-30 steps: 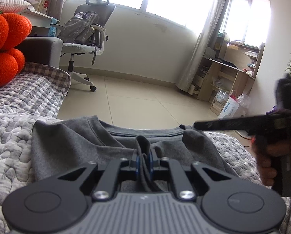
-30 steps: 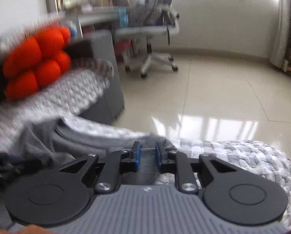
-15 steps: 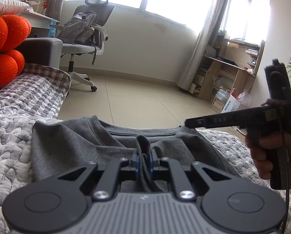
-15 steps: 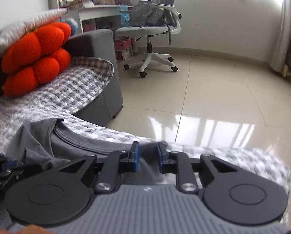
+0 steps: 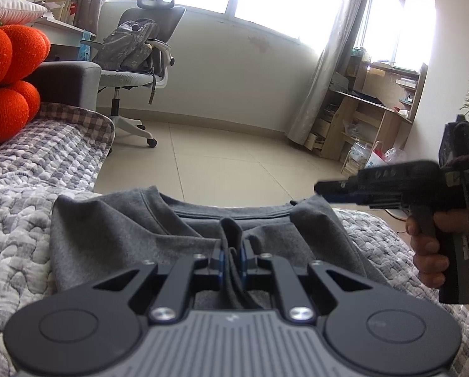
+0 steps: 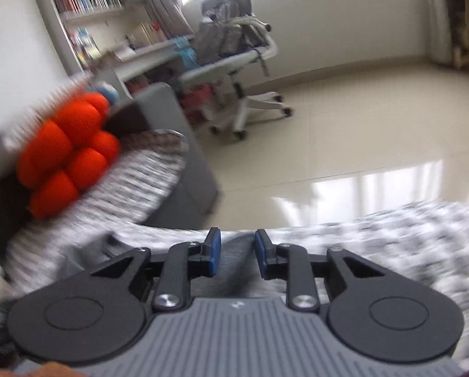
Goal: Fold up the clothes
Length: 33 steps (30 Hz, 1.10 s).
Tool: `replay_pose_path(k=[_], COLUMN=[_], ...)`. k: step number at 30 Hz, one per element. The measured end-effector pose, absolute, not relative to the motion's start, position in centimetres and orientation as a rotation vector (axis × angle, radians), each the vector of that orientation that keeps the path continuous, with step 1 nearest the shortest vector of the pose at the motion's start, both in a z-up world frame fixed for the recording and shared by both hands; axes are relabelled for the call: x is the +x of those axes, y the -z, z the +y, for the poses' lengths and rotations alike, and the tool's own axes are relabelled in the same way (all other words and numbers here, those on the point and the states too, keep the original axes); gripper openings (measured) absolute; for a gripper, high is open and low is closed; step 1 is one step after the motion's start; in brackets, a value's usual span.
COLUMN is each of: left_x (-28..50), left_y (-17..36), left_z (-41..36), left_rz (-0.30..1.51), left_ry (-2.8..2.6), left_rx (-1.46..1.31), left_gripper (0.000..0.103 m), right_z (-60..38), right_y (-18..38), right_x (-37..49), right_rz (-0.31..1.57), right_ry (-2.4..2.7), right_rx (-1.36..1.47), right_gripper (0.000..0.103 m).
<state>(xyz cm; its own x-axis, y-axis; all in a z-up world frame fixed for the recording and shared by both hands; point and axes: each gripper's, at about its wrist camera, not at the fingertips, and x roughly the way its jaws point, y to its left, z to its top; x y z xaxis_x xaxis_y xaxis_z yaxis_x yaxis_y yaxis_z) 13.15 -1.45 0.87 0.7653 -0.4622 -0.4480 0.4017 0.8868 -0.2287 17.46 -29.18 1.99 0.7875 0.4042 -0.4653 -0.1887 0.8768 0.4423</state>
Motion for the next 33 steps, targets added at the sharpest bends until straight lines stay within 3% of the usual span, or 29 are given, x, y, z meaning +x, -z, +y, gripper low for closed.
replay_pose_path(k=[6,20,25,33], left_x=[13.2,13.3,13.3,13.4], left_y=[-0.9,-0.9,-1.1,-1.7], left_z=[-1.4,-1.5,-1.2,-1.9], left_rz=[0.52,0.52,0.505,0.465], left_ry=[0.47,0.467,0.447,0.42], left_rx=[-0.119,-0.114,-0.131,-0.122], left_gripper=[0.008,0.008,0.009,0.006], right_z=[-30.6,-24.0,-24.8,-27.3], right_y=[-2.3,-1.1,-0.9,-1.4], right_x=[16.8,18.1,18.0,17.4], right_rz=[0.612,0.667,0.644,0.596], right_ry=[-0.234,-0.234,-0.205,-0.154], right_rx=[0.328,0.022,0.03,0.126], right_gripper=[0.029,0.03,0.004,0.003])
